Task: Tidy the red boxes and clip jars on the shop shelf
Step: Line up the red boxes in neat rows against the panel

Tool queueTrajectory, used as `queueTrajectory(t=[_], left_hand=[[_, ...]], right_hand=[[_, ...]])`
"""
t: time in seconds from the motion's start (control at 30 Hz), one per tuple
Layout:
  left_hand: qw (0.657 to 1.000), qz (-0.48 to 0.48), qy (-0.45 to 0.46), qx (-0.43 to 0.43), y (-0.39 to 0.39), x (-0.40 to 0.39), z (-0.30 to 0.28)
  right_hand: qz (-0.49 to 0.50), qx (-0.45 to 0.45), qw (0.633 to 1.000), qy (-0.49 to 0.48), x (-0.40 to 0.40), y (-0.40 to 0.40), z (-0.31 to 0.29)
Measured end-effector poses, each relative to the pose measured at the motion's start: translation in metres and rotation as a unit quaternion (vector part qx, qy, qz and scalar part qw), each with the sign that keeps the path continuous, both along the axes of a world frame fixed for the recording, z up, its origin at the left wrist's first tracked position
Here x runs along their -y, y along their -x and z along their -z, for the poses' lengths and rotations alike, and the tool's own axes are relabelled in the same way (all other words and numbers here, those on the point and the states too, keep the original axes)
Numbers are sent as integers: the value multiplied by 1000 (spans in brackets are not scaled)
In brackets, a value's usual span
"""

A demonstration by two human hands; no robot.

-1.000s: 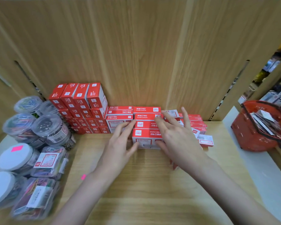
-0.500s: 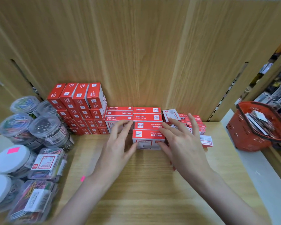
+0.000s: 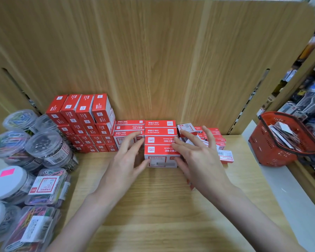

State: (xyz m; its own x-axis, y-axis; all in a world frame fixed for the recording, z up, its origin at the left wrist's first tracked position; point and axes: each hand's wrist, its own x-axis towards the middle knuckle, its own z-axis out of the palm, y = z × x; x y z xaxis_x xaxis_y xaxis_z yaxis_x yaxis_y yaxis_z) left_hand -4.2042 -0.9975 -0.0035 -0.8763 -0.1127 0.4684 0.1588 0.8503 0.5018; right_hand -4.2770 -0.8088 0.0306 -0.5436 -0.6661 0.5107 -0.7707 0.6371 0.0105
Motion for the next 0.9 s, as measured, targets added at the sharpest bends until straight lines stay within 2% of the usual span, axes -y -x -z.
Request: queueTrajectory(t=[0.07,0.13,0.2,0.27,0.4,0.53,0.77,0.9], left_hand=[[1000,5,2,6,-1,1,-2],[1000,-8,12,2,-4,1,-9],[1000,-22,17,-11,-5,-1,-19],[999,-19,23,-16,-2,-4,-28],[997,24,68,6,13,-19,-29],[994,42,92,31,23,-27,-18],[996,32,81,22,22,-28,-12],[997,20,75,-8,18,-33,-15]], right_hand=[[-3,24,1000,17,0,1,-3],[-6,78,994,77,-4,2,-12],[13,158,973,168,-13,6,-30],[67,225,949,212,-24,16,-47],[203,331,917,96,-23,52,-54],[217,377,901,0,-1,64,-43],[199,446,873,15,2,69,-44],[183,507,835,113,-3,74,-39]])
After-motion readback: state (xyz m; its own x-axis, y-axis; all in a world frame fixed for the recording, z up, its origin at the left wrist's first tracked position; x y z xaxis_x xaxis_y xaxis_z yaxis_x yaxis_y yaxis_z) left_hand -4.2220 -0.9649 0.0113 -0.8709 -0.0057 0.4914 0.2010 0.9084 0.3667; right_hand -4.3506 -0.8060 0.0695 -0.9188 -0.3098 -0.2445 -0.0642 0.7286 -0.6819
